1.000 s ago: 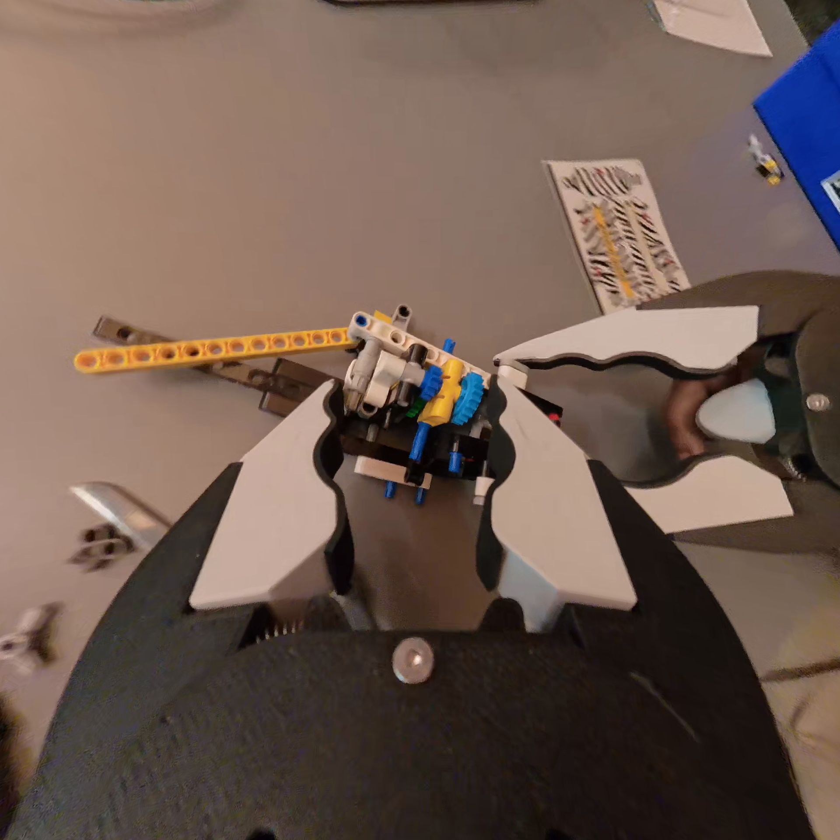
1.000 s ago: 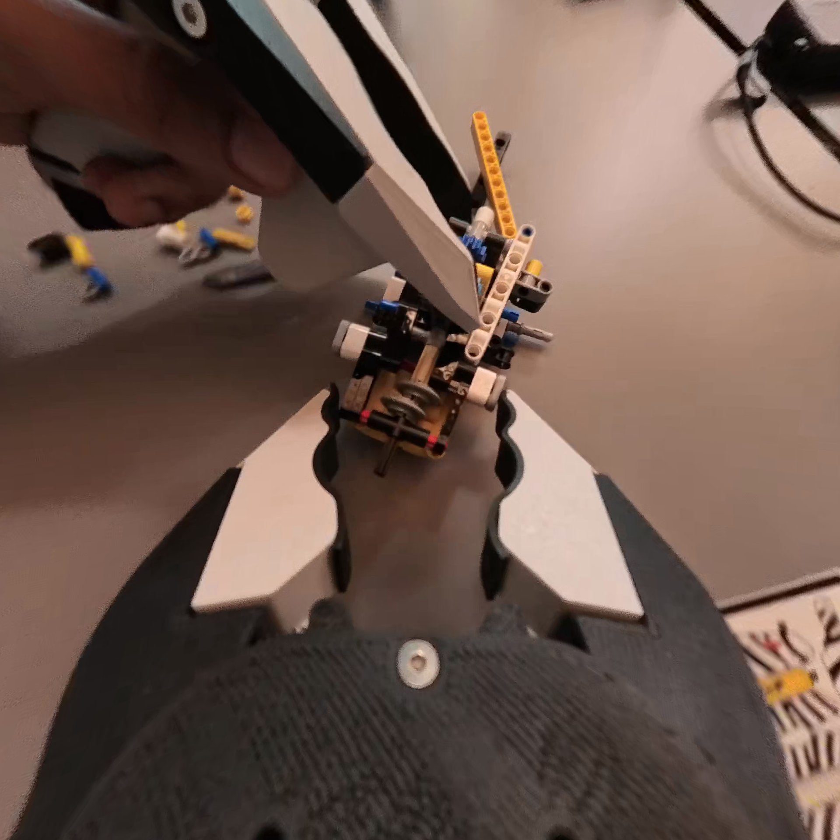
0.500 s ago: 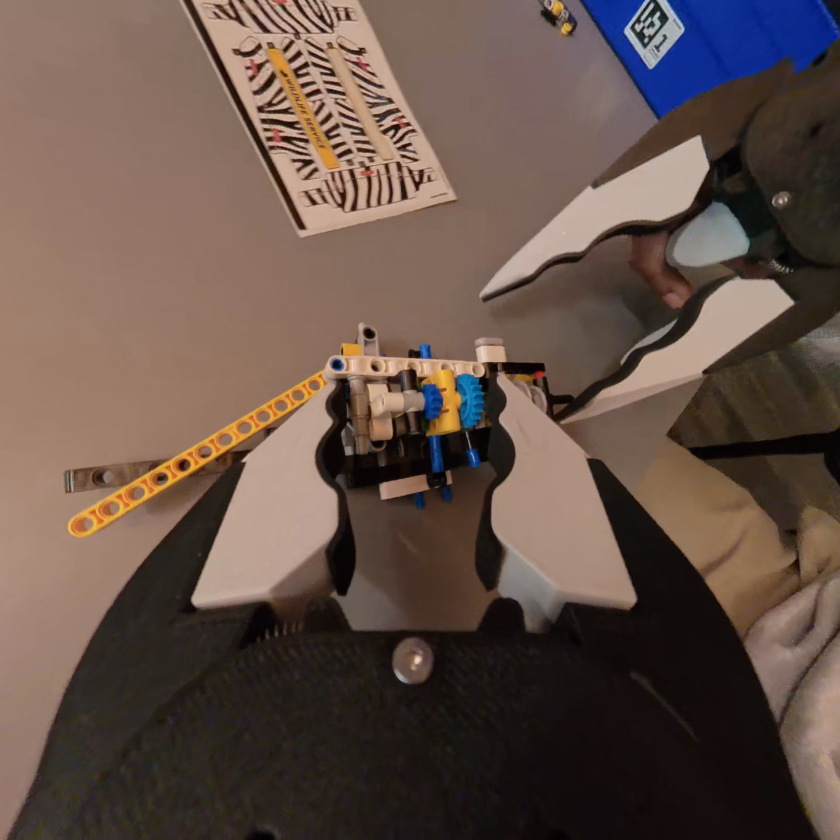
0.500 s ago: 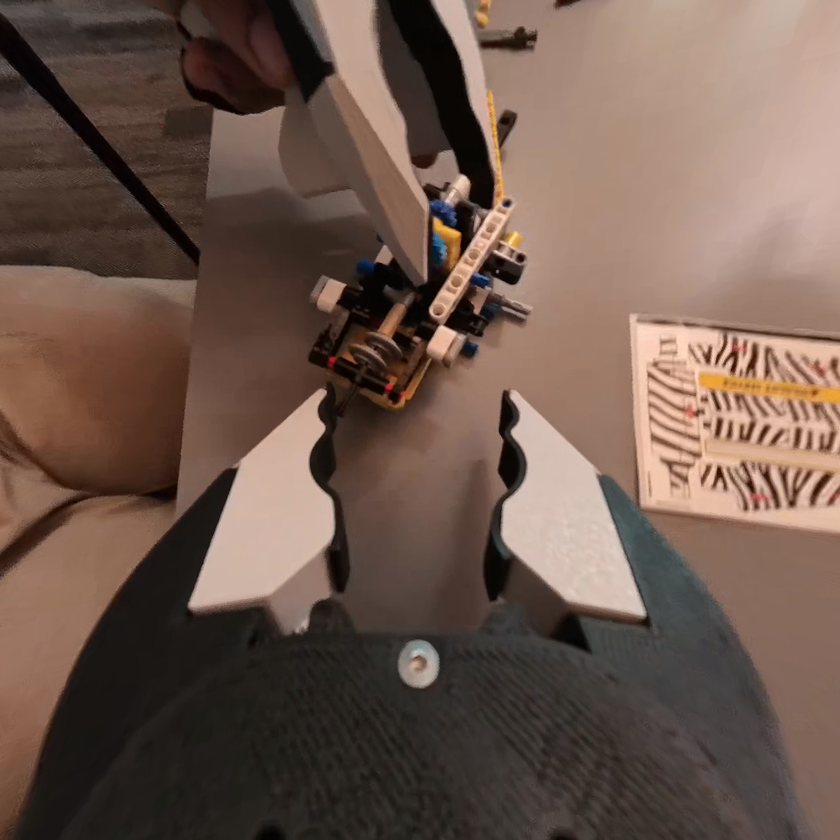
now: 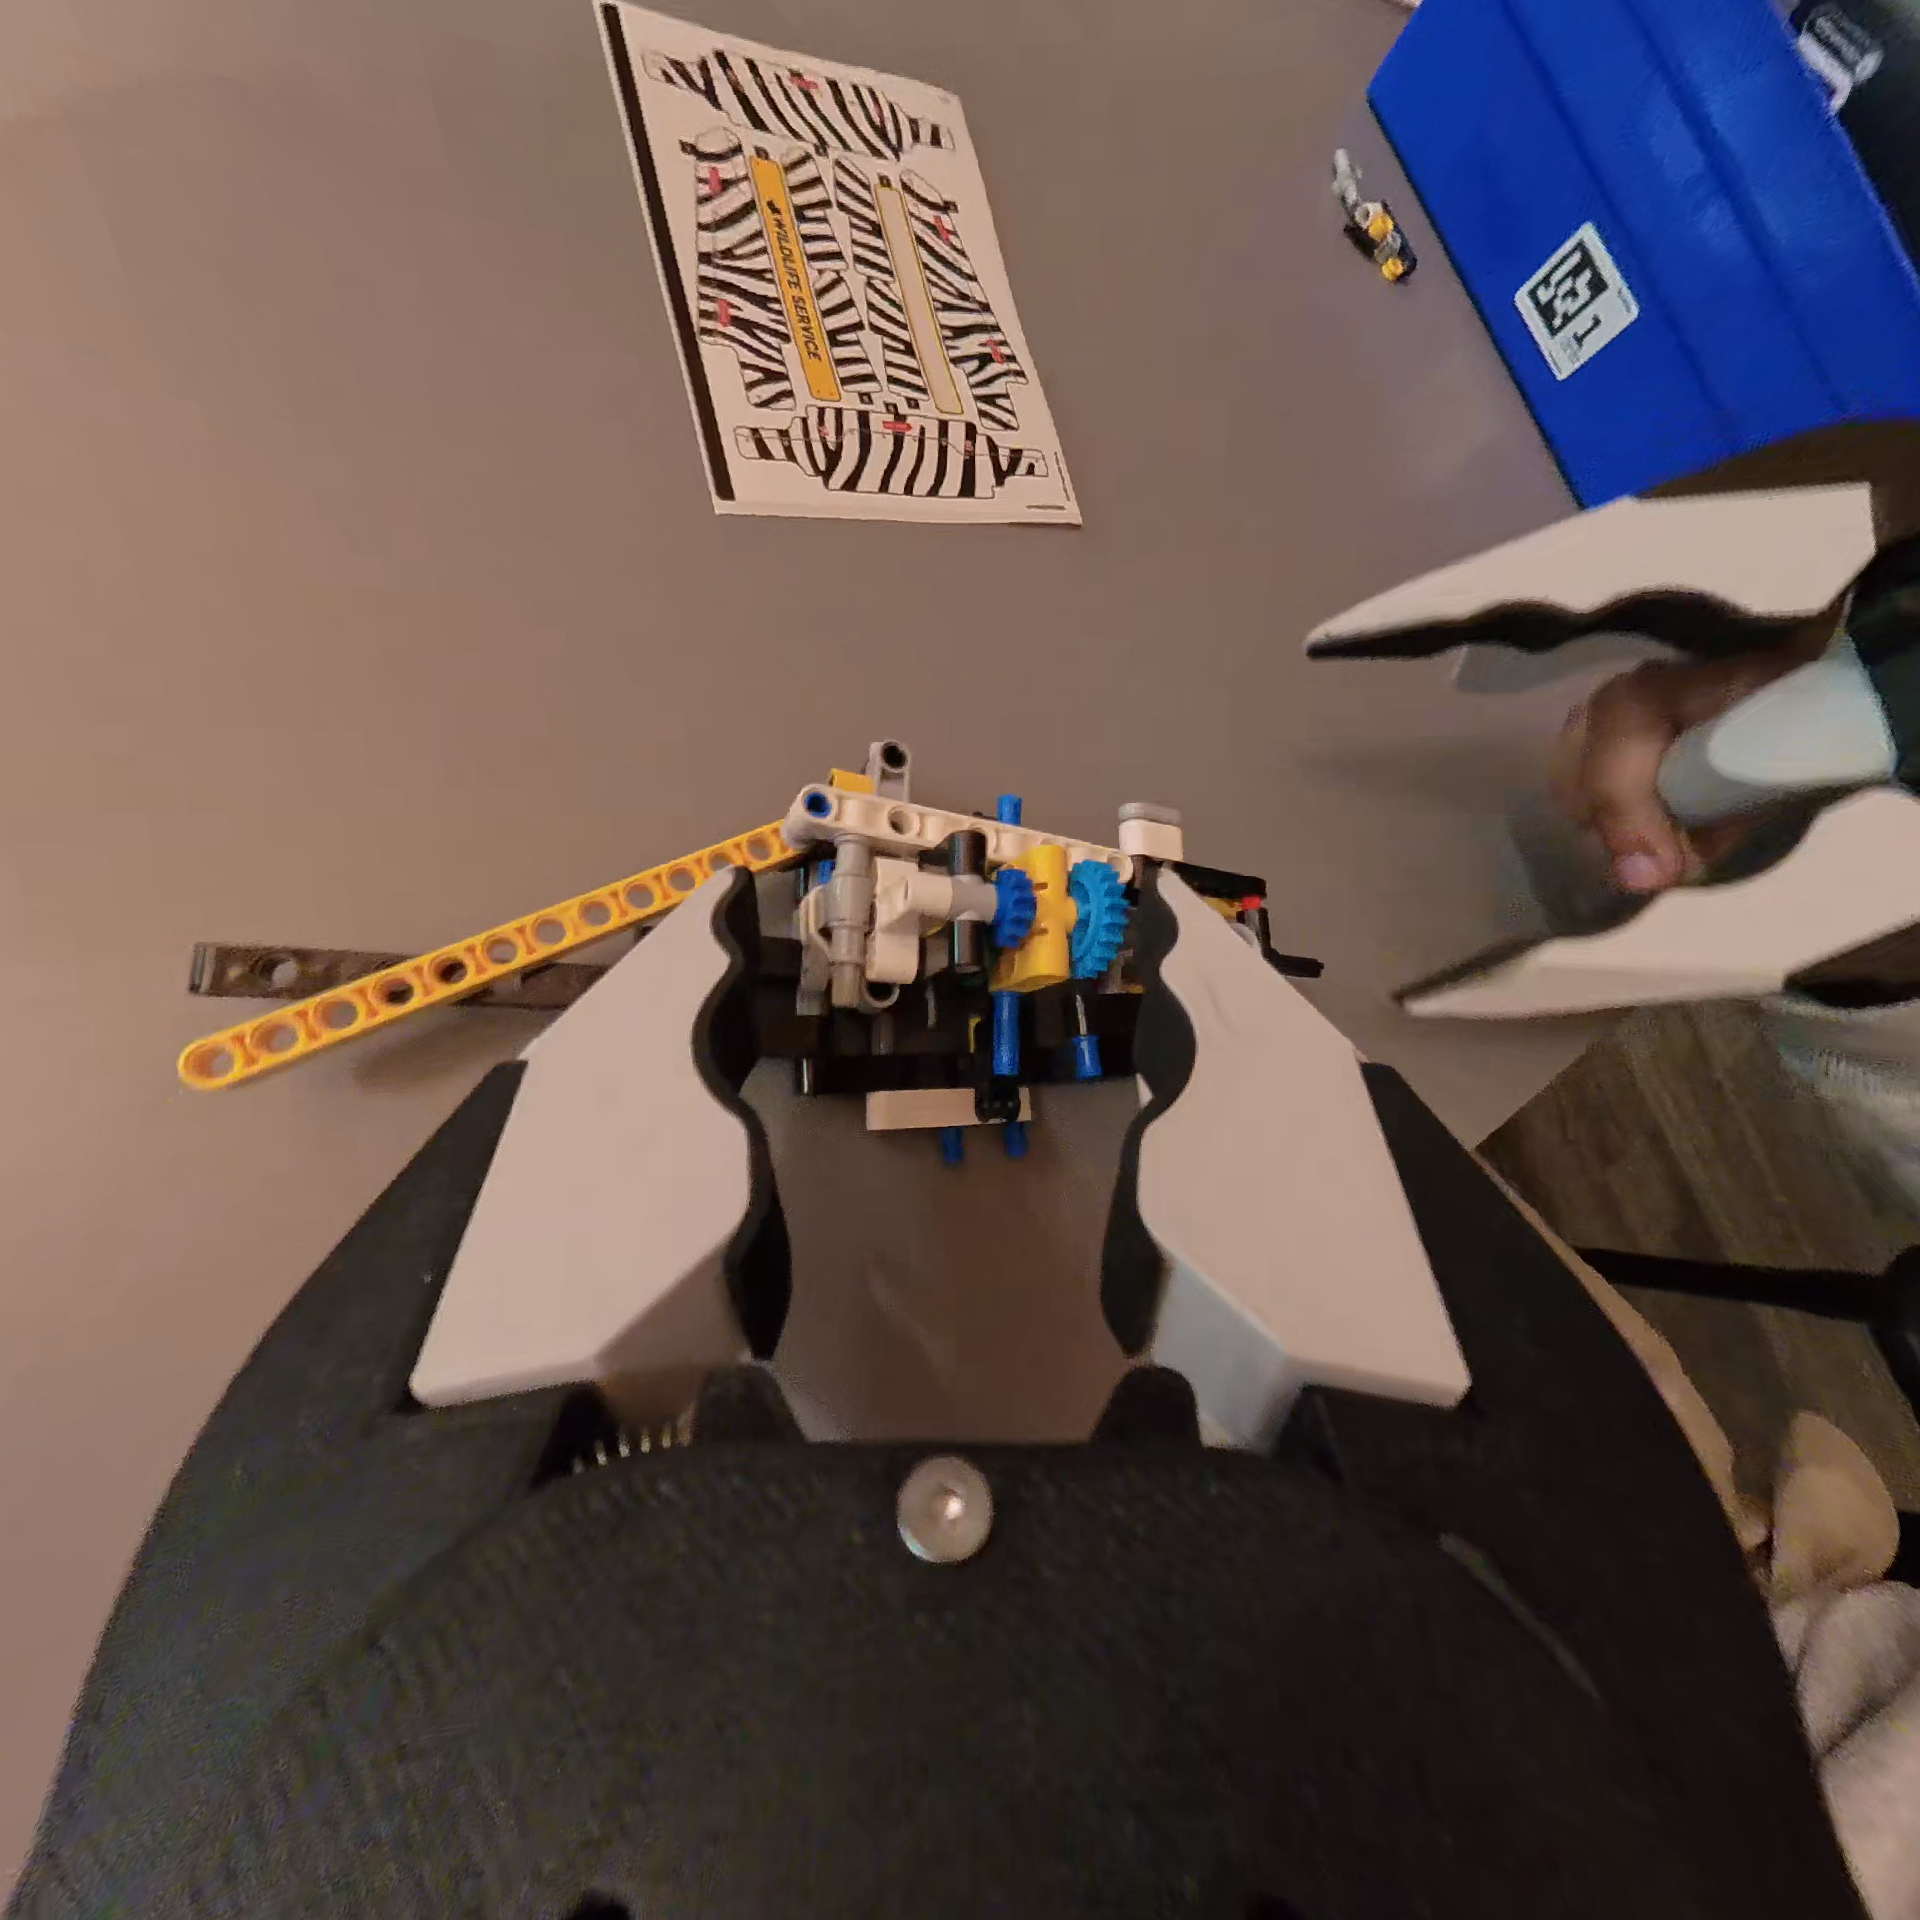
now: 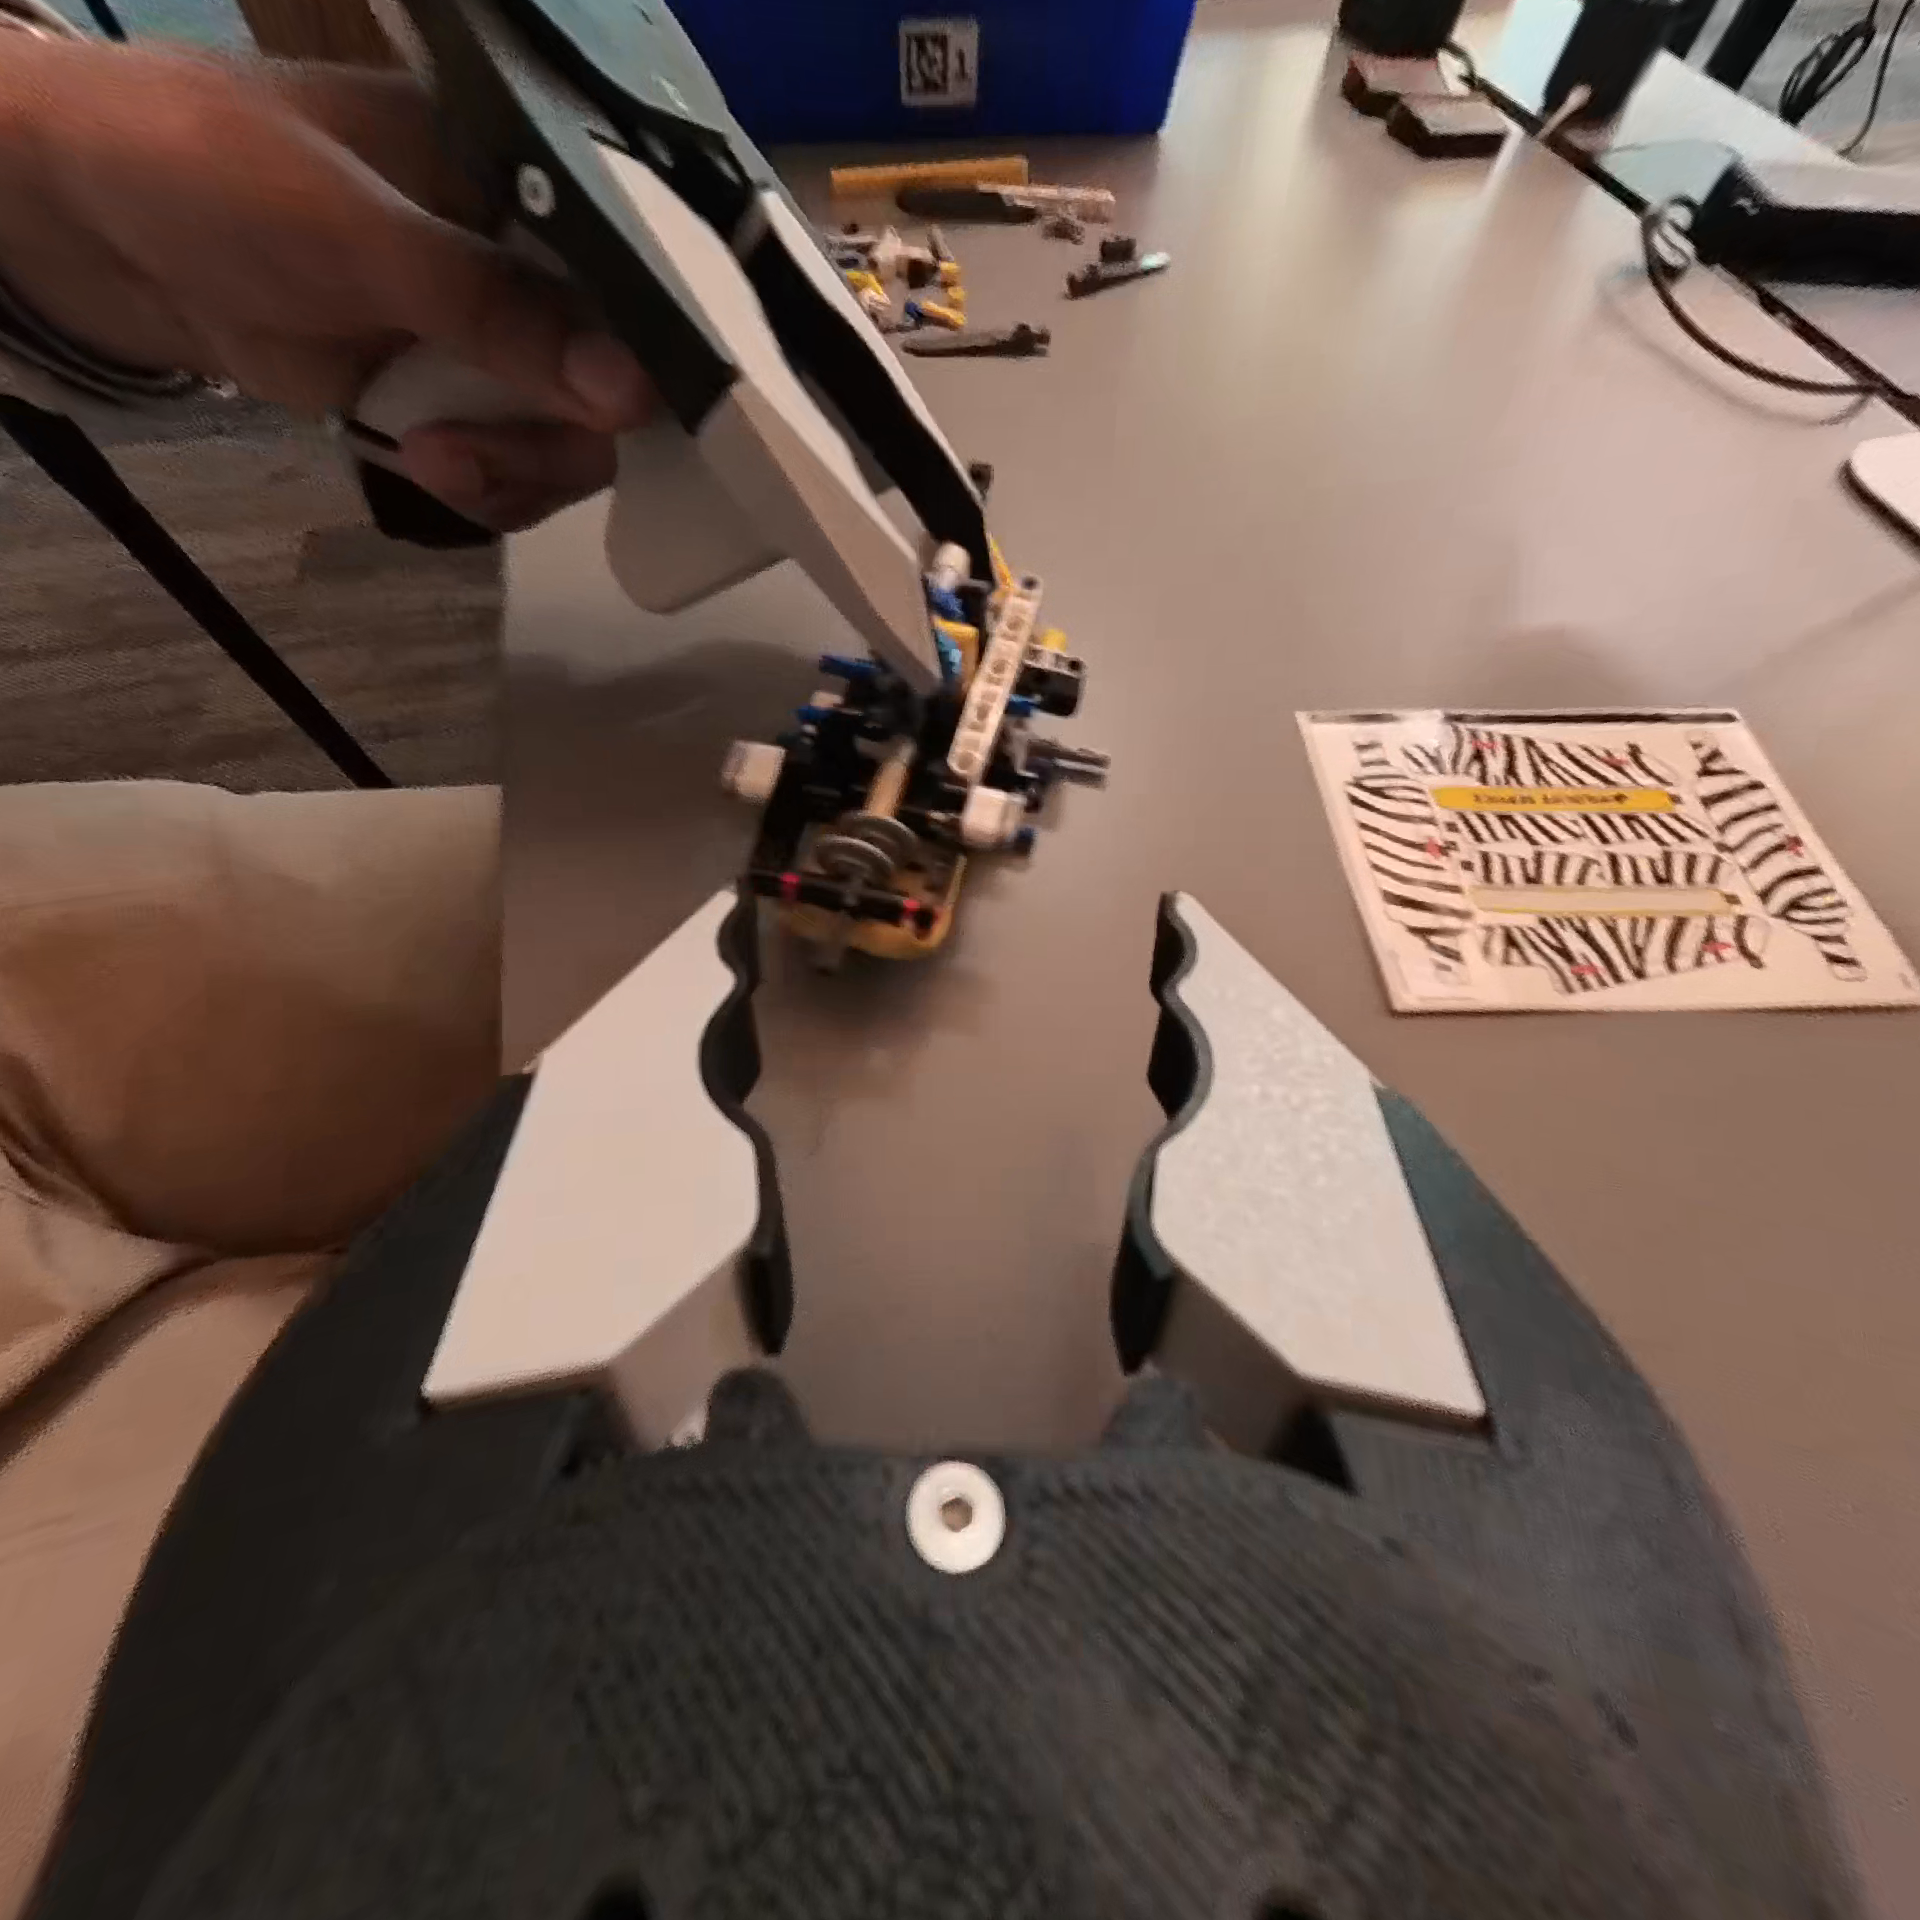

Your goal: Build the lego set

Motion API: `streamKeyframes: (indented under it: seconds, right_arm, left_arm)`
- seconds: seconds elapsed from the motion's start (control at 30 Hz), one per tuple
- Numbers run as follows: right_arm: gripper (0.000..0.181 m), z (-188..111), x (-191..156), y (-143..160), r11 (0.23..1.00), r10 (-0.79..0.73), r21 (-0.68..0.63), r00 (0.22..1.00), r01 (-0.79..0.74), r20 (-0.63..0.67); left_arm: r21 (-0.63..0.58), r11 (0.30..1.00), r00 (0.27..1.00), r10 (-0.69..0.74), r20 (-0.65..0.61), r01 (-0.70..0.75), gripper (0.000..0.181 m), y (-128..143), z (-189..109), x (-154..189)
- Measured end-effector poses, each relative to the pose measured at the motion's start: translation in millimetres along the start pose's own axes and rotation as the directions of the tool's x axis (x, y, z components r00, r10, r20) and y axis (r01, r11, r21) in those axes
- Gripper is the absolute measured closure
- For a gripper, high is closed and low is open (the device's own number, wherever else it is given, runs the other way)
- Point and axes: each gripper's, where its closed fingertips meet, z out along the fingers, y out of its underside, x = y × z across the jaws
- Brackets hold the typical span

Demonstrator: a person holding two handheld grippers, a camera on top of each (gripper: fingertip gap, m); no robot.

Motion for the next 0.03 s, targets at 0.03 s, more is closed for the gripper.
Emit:
streamKeyframes:
  seconds: [0.03]
  right_arm:
    - [0.103,3.4,-6.7,-1.3,1.0,-0.003,0.005,1.0,0.003,0.002]
  left_arm:
    - [0.008,1.0,1.0,-0.012,-0.004,0.012,0.11,0.5,-1.4,-0.8]
